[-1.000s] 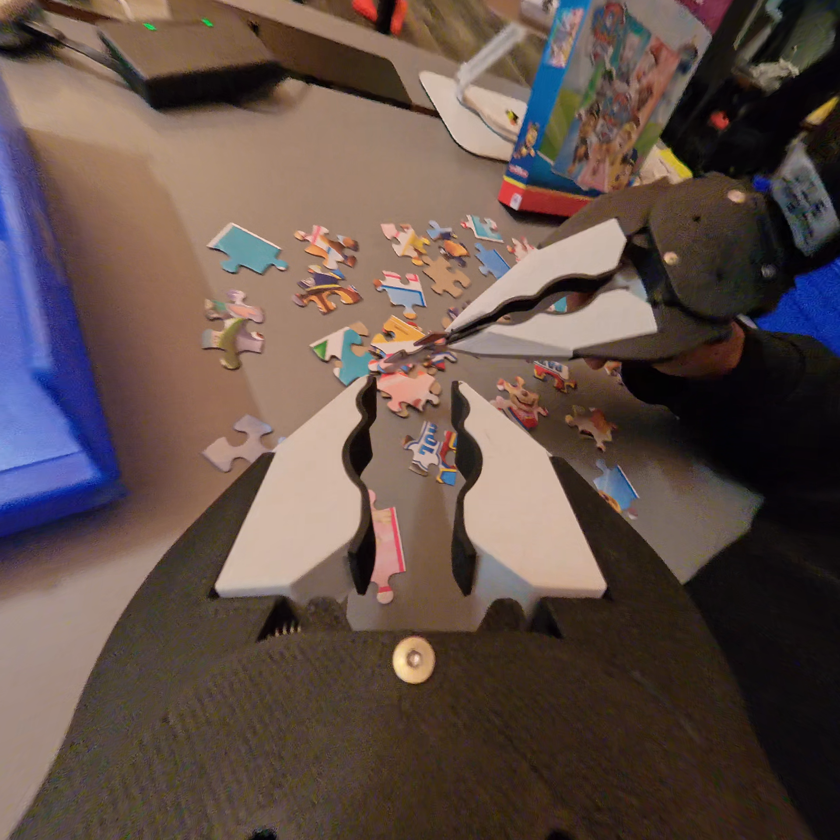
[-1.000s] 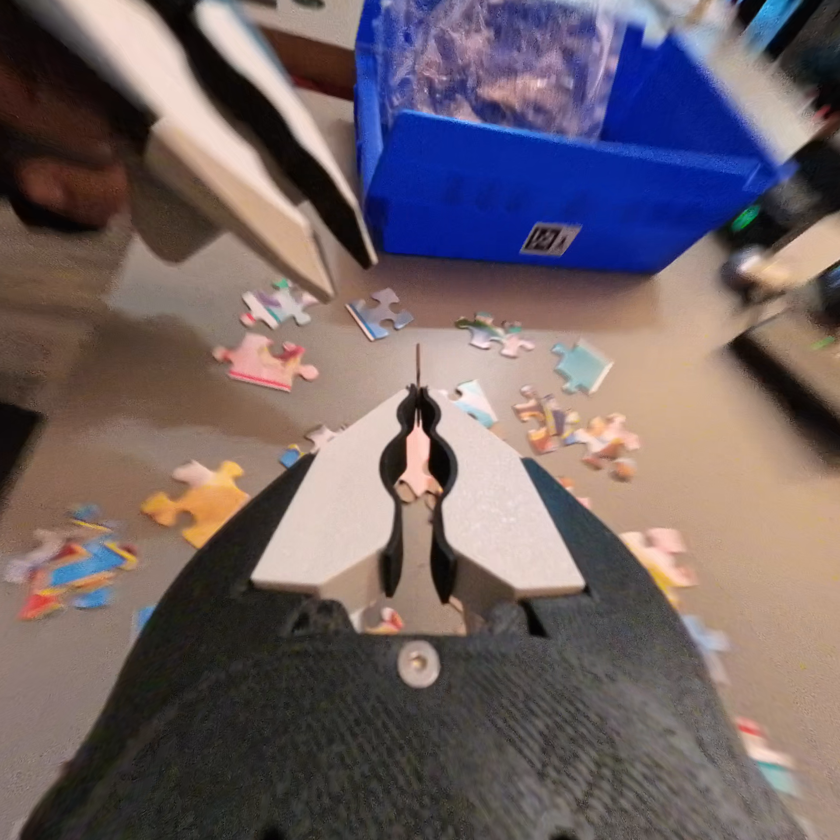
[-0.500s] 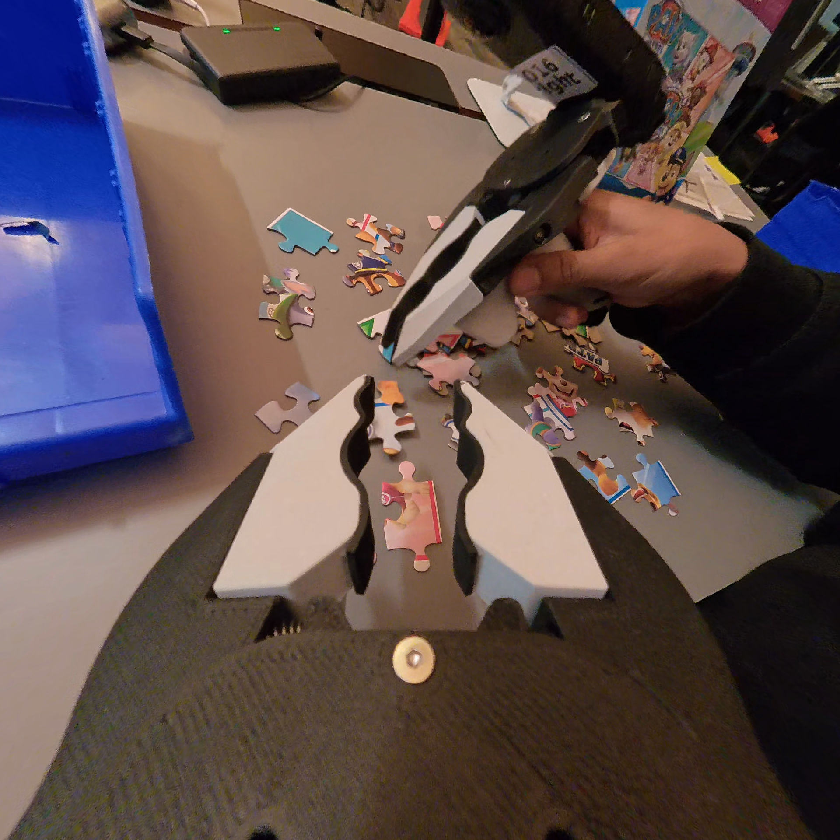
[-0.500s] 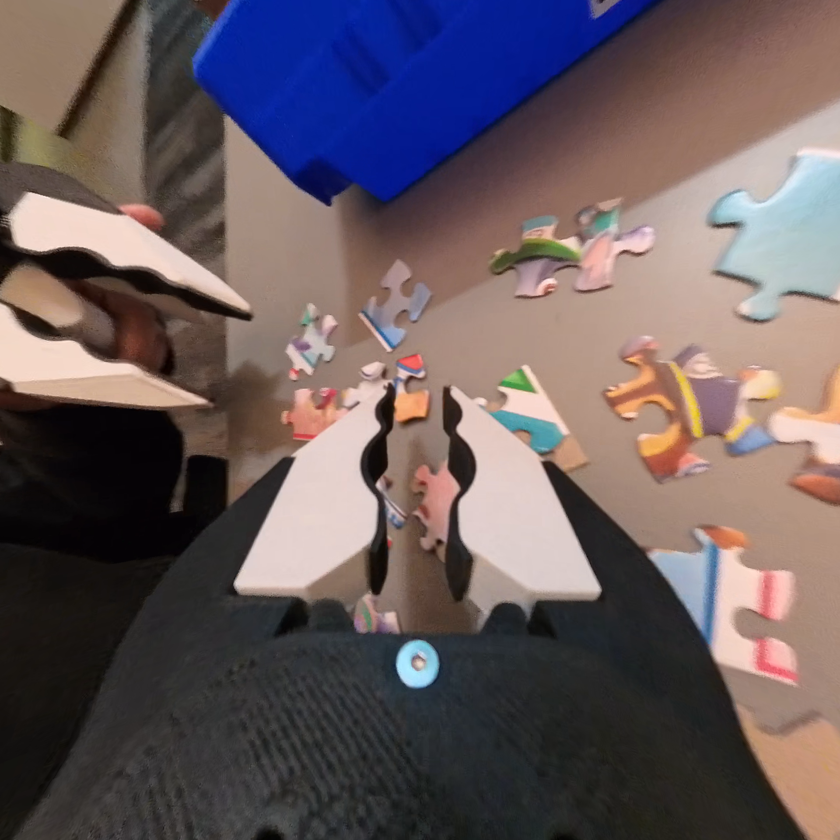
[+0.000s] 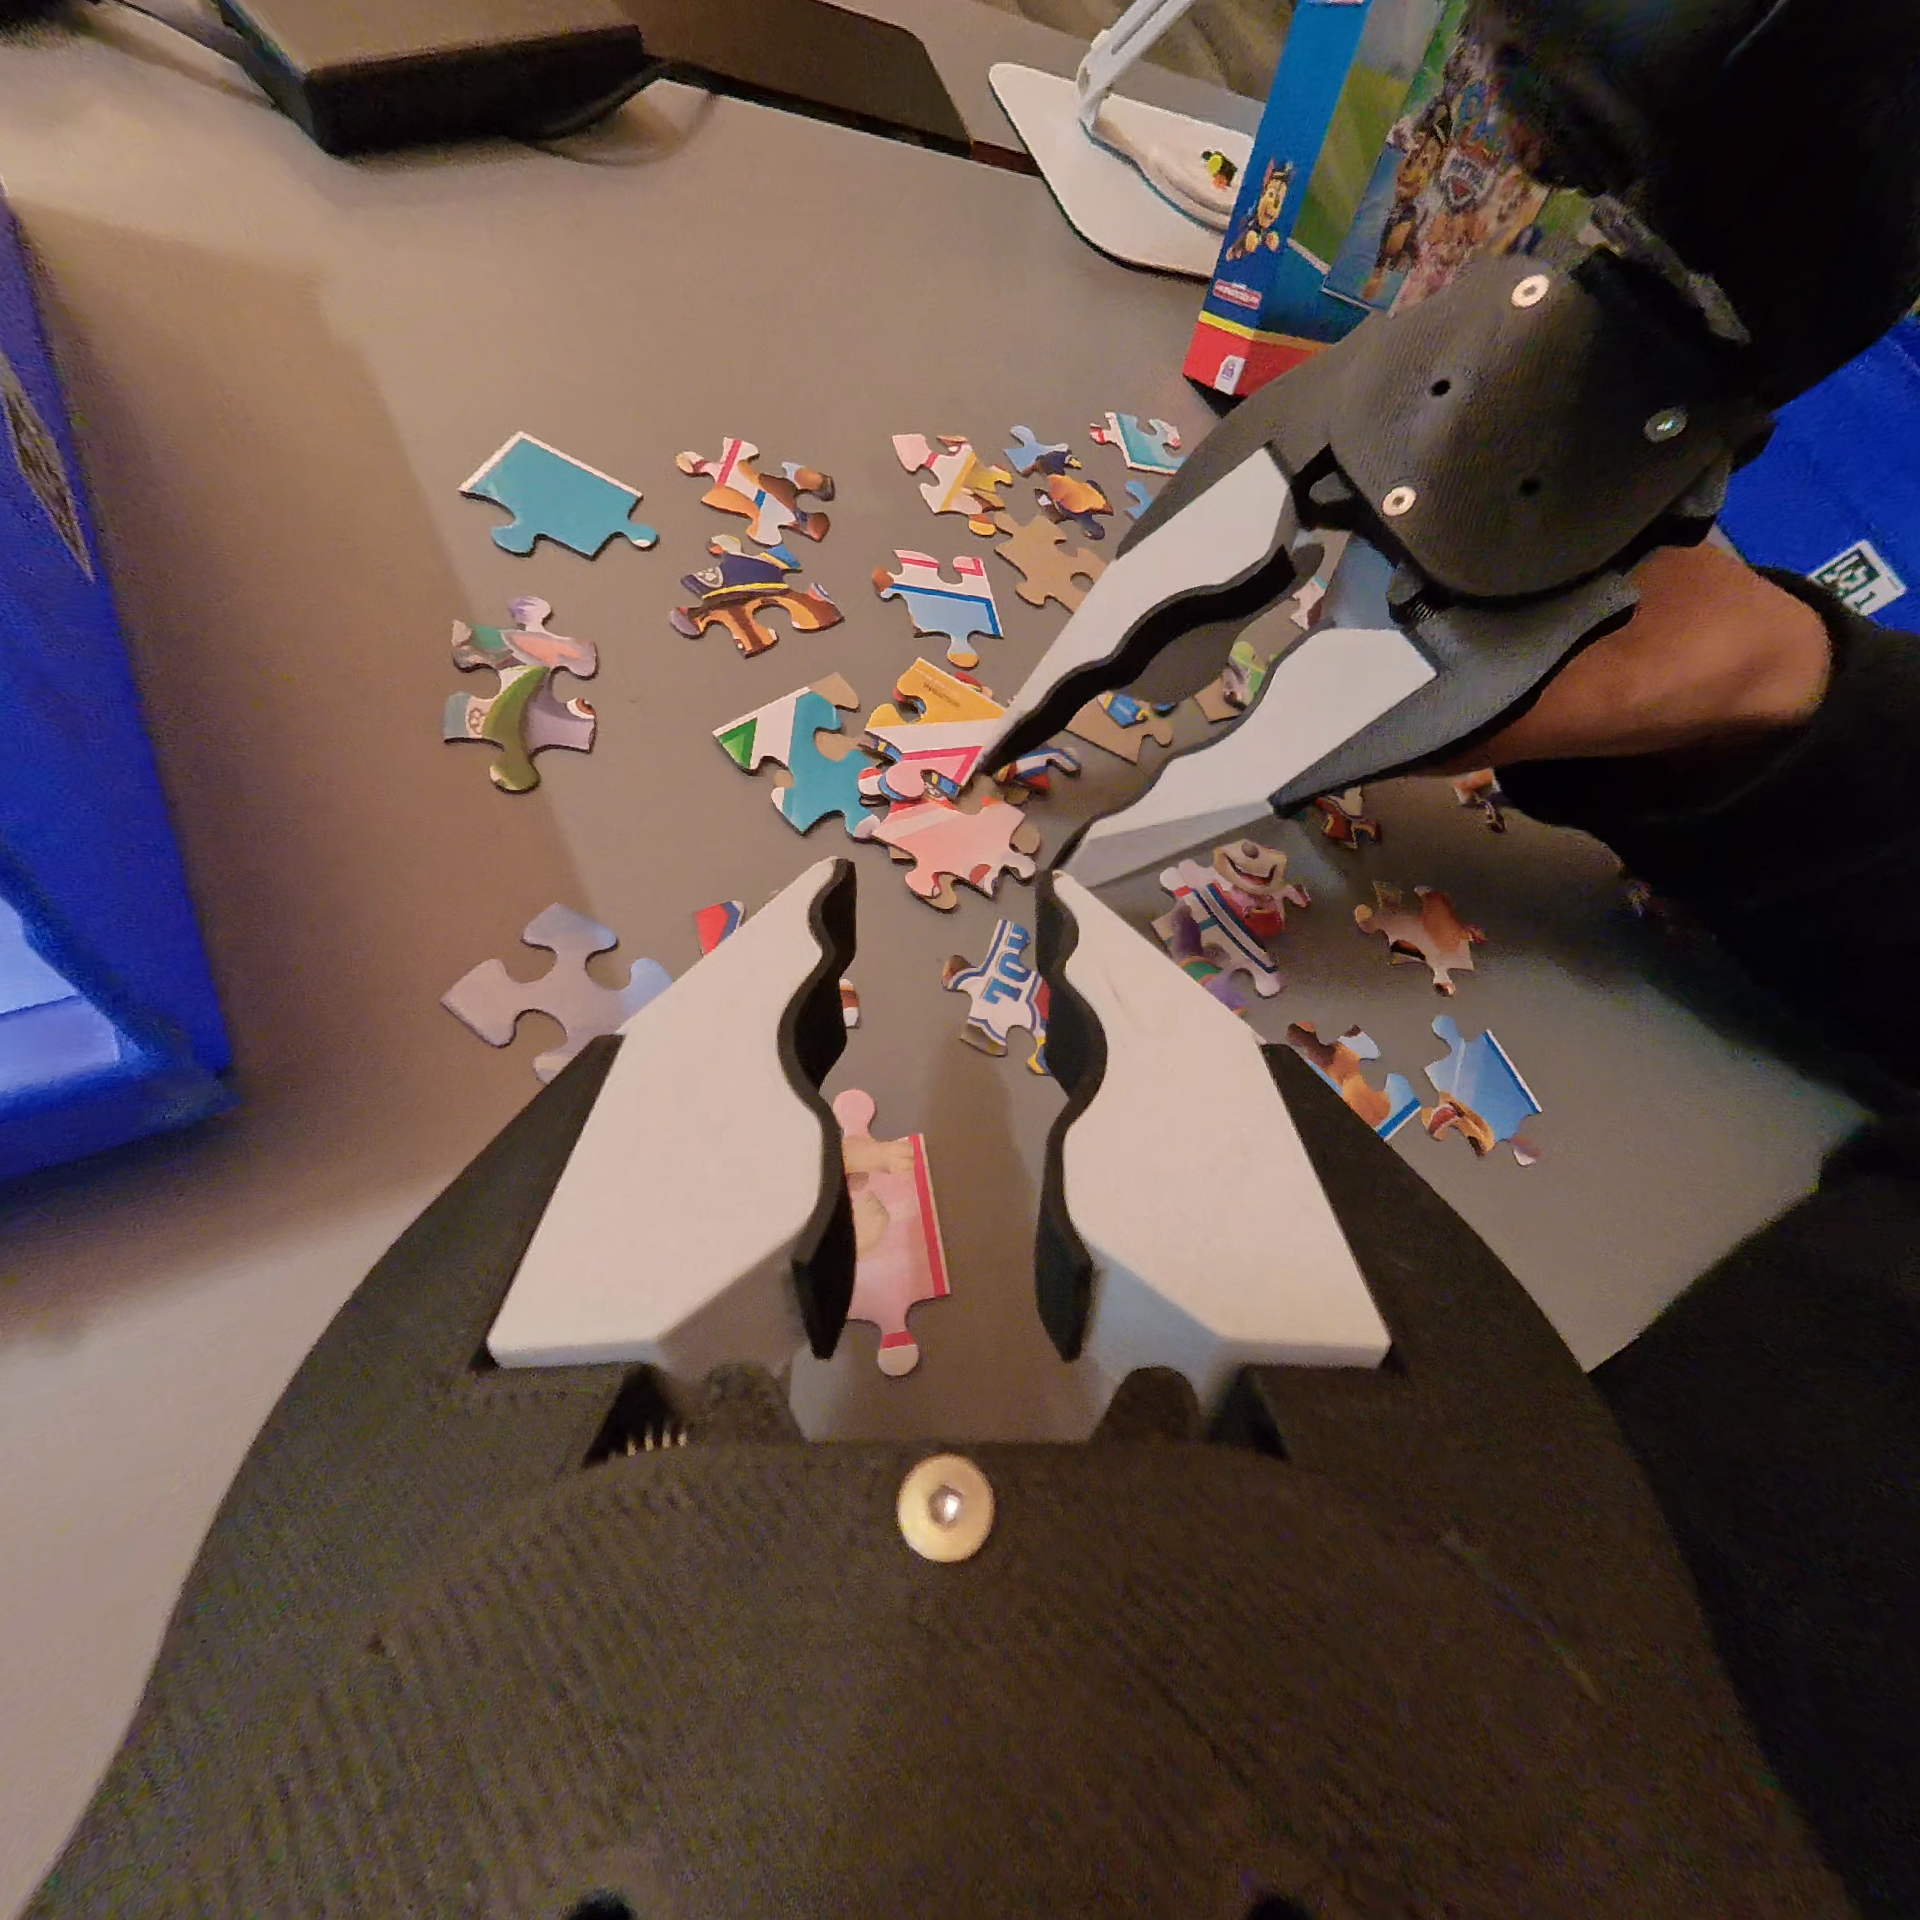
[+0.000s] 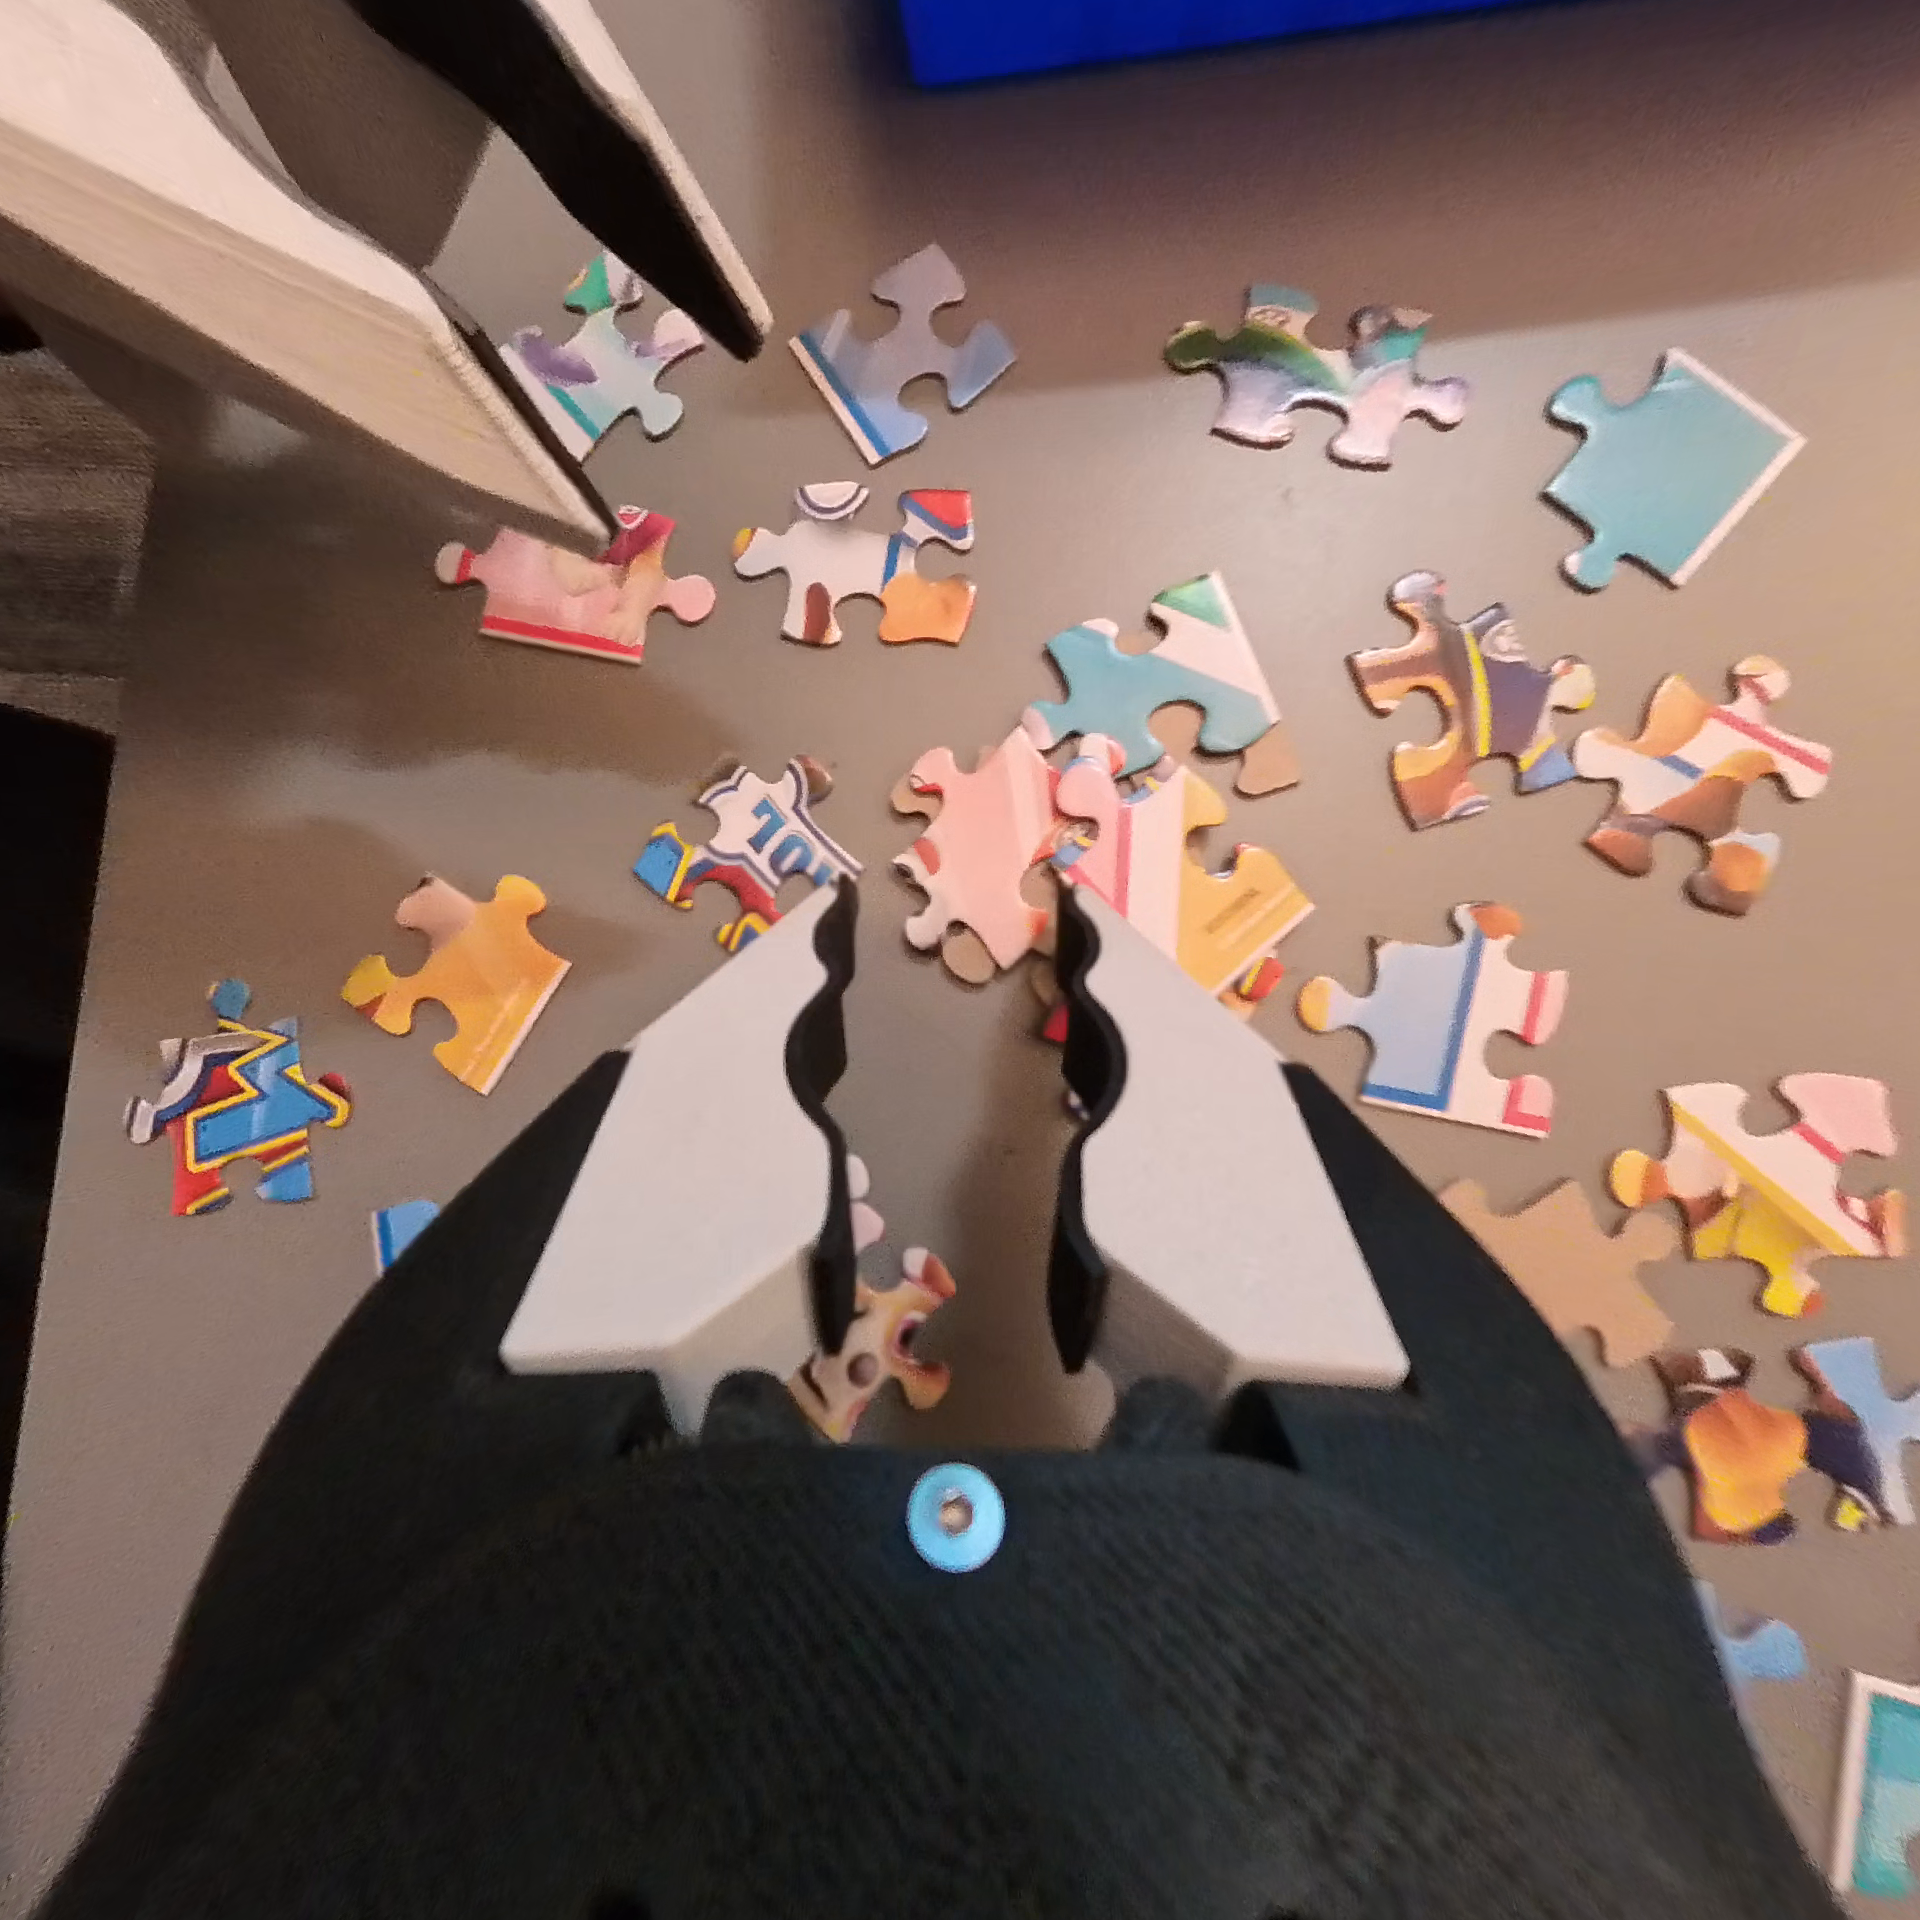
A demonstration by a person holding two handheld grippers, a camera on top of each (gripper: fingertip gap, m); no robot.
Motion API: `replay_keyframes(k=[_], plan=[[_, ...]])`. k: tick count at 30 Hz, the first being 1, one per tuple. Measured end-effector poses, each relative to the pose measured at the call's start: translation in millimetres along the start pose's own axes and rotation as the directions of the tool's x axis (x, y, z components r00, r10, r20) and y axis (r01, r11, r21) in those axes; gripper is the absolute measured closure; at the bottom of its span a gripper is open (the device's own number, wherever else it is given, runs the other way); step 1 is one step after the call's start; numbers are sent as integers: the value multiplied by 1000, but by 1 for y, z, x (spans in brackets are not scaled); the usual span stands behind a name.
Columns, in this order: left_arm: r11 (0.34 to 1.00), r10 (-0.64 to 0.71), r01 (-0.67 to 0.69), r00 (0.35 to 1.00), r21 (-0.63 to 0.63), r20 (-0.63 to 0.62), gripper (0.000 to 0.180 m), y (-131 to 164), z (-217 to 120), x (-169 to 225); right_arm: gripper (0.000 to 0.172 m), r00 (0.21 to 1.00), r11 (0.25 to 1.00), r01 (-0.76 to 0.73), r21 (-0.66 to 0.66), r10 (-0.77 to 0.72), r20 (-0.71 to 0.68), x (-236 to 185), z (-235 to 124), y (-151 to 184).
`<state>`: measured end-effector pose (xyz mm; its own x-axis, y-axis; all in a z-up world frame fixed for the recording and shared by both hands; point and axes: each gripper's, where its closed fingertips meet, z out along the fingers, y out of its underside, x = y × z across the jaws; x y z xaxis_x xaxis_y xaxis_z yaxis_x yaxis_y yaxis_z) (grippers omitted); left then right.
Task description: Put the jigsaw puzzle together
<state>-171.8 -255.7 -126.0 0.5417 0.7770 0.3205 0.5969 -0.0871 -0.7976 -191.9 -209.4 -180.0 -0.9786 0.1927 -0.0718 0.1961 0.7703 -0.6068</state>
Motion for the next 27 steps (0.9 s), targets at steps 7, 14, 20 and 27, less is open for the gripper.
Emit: replay_keyframes(k=[7,14,20,27], plan=[[1000,2,-2,1000,-1,8,148,0,-2,2,132,998,999,35,-15,-36,-52,4,10,3],[1000,0,0,1000,1,5,148,-1,-1,1,152,994,997,77,-32,-79,-80,5,10,4],[1000,-13,13,1000,9,2,148,0,-2,-2,152,997,997,76,17,-76,-23,-6,2,-1],[1000,-16,16,1000,14,-3,148,0,-2,-3,152,997,978,-60,200,47,67,15,-39,-28]])
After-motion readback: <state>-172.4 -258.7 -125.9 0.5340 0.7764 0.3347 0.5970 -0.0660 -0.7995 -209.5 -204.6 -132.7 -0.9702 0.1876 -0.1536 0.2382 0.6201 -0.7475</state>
